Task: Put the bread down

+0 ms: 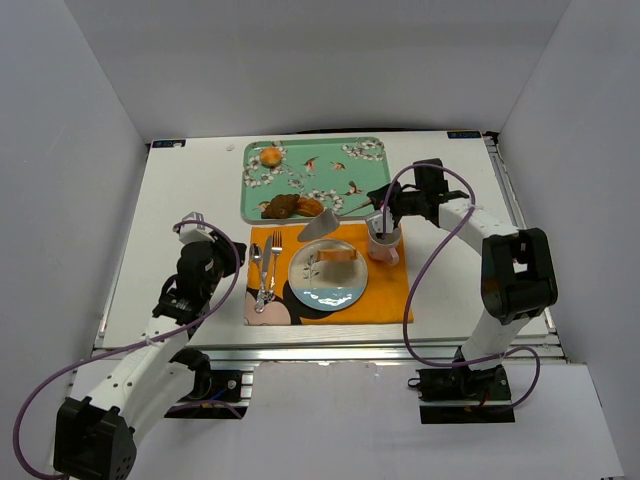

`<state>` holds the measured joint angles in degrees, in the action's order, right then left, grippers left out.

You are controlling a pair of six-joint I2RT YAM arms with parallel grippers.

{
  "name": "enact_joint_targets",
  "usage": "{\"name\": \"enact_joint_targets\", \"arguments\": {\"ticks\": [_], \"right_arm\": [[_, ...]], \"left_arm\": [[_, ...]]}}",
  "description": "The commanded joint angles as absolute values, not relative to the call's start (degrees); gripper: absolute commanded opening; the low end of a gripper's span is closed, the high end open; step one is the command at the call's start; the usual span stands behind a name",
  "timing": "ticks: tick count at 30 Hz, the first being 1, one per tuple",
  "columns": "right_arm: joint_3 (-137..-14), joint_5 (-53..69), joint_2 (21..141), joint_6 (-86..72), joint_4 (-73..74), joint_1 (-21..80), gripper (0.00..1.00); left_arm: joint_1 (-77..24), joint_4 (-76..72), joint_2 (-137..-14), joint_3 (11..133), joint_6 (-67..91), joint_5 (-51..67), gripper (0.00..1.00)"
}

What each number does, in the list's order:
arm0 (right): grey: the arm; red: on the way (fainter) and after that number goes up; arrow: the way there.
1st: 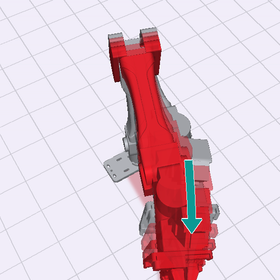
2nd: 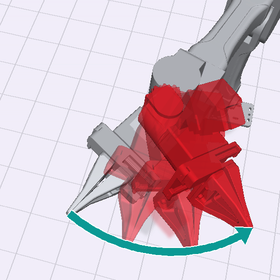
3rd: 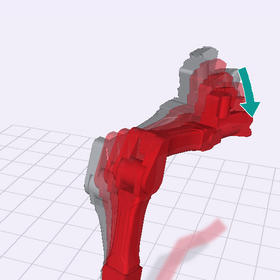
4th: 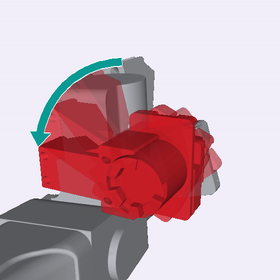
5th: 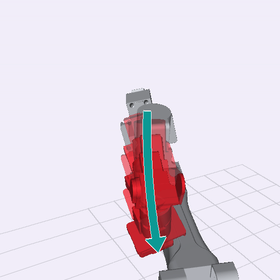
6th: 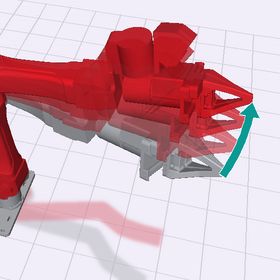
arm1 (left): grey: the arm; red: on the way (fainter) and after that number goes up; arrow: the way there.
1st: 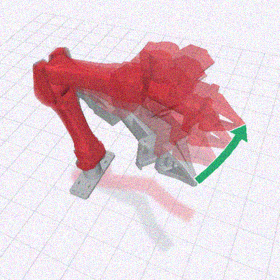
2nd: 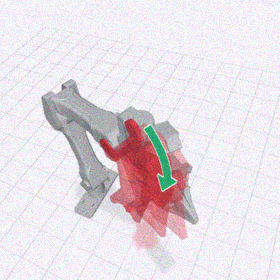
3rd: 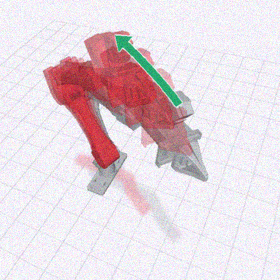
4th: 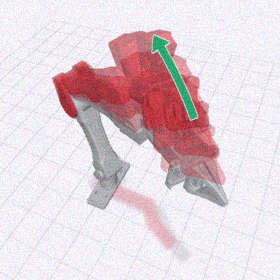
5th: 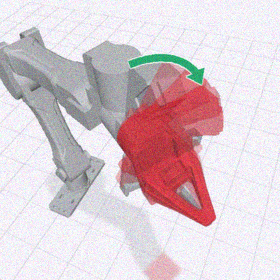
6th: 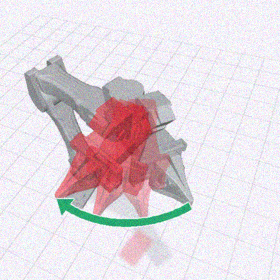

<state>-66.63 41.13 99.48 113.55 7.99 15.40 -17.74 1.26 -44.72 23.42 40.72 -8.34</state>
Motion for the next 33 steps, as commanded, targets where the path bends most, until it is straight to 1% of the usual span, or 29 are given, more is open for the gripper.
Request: {"name": "enact_joint_targets", "arguments": {"ticks": [1, 10, 13, 14, 15, 16, 18, 19, 20, 21, 22, 23, 24, 25, 27, 28, 30, 33], "right_arm": [[-66.44, 44.03, 96.91, 117.47, 3.19, 15.03, 0.0], [-67.93, 42.17, 96.67, 106.99, 0.5, 15.03, 0.0], [-67.89, 40.23, 96.24, 99.13, -3.6, 15.12, 0.0], [-68.84, 39.44, 96.25, 95.87, -5.89, 15.12, 0.0], [-69.9, 38.45, 96.43, 88.39, -6.59, 15.12, 0.0], [-71.36, 36.27, 97.12, 84.21, -6.93, 15.12, 0.0], [-77.19, 31.9, 98.2, 74.55, -5.78, 15.03, 0.0], [-79.56, 26.55, 99.58, 64.37, -4.55, 15.03, 0.0], [-82.32, 23.71, 100.47, 60.0, -2.22, 14.86, 0.0], [-87.79, 20.41, 101.53, 55.26, 3.42, 14.85, 0.0], [-90.27, 13.93, 103.18, 50.86, 6.52, 14.76, 0.0], [-92.36, 11.88, 103.88, 44.96, 9.83, 14.42, 0.0], [-94.37, 10.46, 104.41, 42.55, 15.77, 13.63, 0.0], [-94.13, 6.19, 104.41, 39.74, 17.39, 13.27, 0.0], [-91.7, 2.49, 103.28, 32.9, 19.76, 12.4, 0.0], [-87.36, 0.43, 101.33, 31.01, 20.45, 10.96, 0.0], [-79.74, -1.75, 97.45, 26.0, 19.62, 8.28, 0.0], [-73.23, -1.7, 93.1, 21.27, 19.16, 4.24, 0.0]], "left_arm": [[-17.64, 0.41, -43.51, 24.08, 41.13, -8.06, 0.3], [-17.58, 0.35, -43.59, 23.91, 41.31, -7.91, 0.3], [-17.58, 0.44, -43.59, 23.99, 41.31, -7.91, 0.29], [-17.58, 0.44, -43.59, 23.99, 41.31, -7.91, 0.29], [-17.58, 0.4, -43.59, 23.91, 41.31, -7.91, 0.3], [-17.58, -1.22, -43.59, 23.9, 41.4, -7.82, 0.3], [-17.58, -1.68, -43.51, 23.73, 41.48, -7.73, 0.29], [-17.58, -2.02, -43.59, 23.73, 41.48, -7.65, 0.29], [-17.58, -2.11, -43.59, 23.73, 41.48, -7.65, 0.3], [-17.58, -2.2, -43.59, 23.73, 41.48, -7.56, 0.29], [-17.58, -2.63, -43.5, 23.64, 41.48, -7.47, 0.29], [-17.58, -2.72, -43.33, 23.64, 41.48, -7.47, 0.29], [-17.58, -2.9, -43.24, 23.47, 41.48, -7.47, 0.3], [-17.67, -3.51, -43.07, 23.12, 41.57, -7.38, 0.29], [-17.58, -4.04, -42.63, 22.68, 41.66, -7.21, 0.29], [-17.58, -4.47, -42.63, 22.51, 41.66, -7.21, 0.3], [-17.58, -5.08, -42.37, 21.98, 41.66, -6.87, 0.3], [-17.58, -5.6, -42.11, 21.37, 41.66, -6.61, 0.3]]}}
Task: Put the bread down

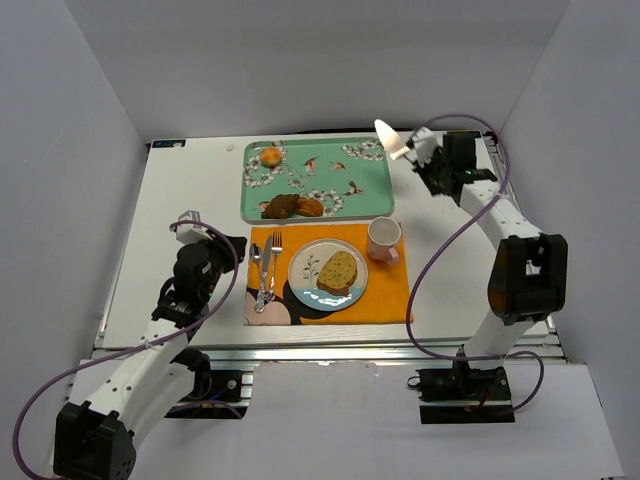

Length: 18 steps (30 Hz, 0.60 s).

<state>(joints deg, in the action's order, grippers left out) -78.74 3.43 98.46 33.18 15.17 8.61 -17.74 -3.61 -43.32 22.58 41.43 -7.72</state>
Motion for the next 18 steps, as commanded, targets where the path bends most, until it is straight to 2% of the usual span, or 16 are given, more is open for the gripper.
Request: {"name": "enact_joint_targets", "arguments": {"ticks": [1, 8, 12, 18], "right_arm": [[-70.2, -1.43, 92.11, 20.55, 19.63, 3.18, 0.0], [-58.68, -3.08, 85.6, 19.7, 19.99, -3.06, 0.0], [-53.3, -2.21, 82.98, 19.38, 18.29, -3.25, 0.0], [-53.3, -2.04, 87.8, 17.43, 17.71, -3.32, 0.16]], "left_arm": [[-17.66, -6.02, -42.18, 21.28, 41.74, -6.51, 0.3], [-17.58, -7.28, -41.95, 19.92, 42.35, -5.29, 0.3], [-17.58, -8.04, -40.78, 18.78, 42.96, -5.19, 0.3], [-17.58, -7.08, -39.81, 18.79, 42.72, -5.36, 0.3]]}}
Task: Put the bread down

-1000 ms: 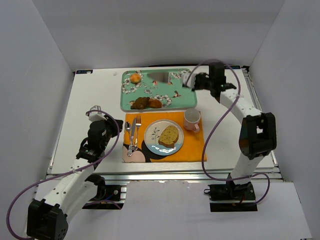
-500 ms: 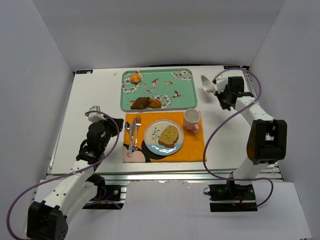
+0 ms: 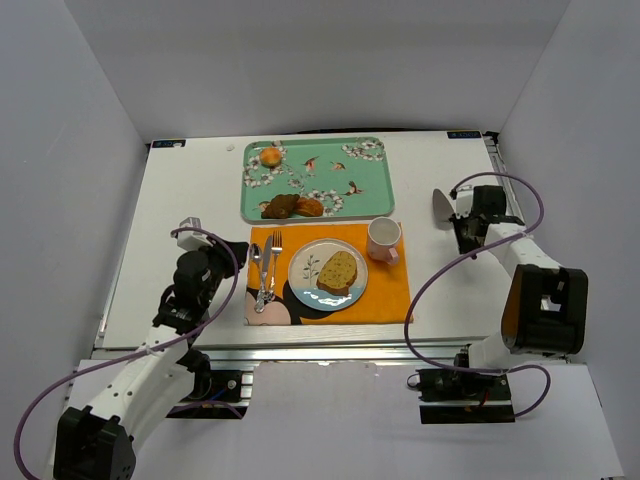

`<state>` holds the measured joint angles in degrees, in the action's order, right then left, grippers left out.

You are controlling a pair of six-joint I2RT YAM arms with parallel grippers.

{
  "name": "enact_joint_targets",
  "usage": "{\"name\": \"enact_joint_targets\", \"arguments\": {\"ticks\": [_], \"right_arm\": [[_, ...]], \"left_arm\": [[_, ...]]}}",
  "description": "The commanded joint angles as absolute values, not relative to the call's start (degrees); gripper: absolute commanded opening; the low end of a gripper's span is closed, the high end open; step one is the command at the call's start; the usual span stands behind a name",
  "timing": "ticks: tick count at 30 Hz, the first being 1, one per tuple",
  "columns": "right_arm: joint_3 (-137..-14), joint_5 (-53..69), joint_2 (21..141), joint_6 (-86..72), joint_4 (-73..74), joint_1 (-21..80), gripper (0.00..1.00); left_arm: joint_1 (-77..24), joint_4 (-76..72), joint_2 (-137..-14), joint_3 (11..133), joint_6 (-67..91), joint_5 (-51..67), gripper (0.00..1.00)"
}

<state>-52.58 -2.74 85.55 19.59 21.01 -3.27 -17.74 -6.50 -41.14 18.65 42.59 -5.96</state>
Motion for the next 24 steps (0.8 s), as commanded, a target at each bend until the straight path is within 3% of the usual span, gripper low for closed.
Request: {"name": "enact_joint_targets", "arguments": {"ticks": [1, 13, 14, 15, 24], "right_arm": [[-53.69, -1.89, 88.75, 17.27, 17.95, -3.34, 0.18], [-59.83, -1.53, 85.71, 18.02, 19.54, -3.43, 0.59], [-60.33, -1.88, 84.63, 18.22, 18.61, -3.43, 0.81], [-60.71, -2.5, 82.92, 18.4, 17.72, -3.37, 0.89], [-65.09, 6.23, 76.67, 19.61, 6.57, 1.43, 0.89]], "left_arm": [[-17.58, -6.97, -39.69, 18.87, 42.59, -5.43, 0.3], [-17.58, -3.72, -36.94, 20.07, 41.69, -6.86, 0.3], [-17.58, -3.69, -36.97, 20.25, 41.6, -6.86, 0.3], [-17.58, -3.81, -37.06, 20.42, 41.51, -6.86, 0.3], [-17.58, -5.13, -41.13, 22.78, 40.43, -5.4, 0.29]]}}
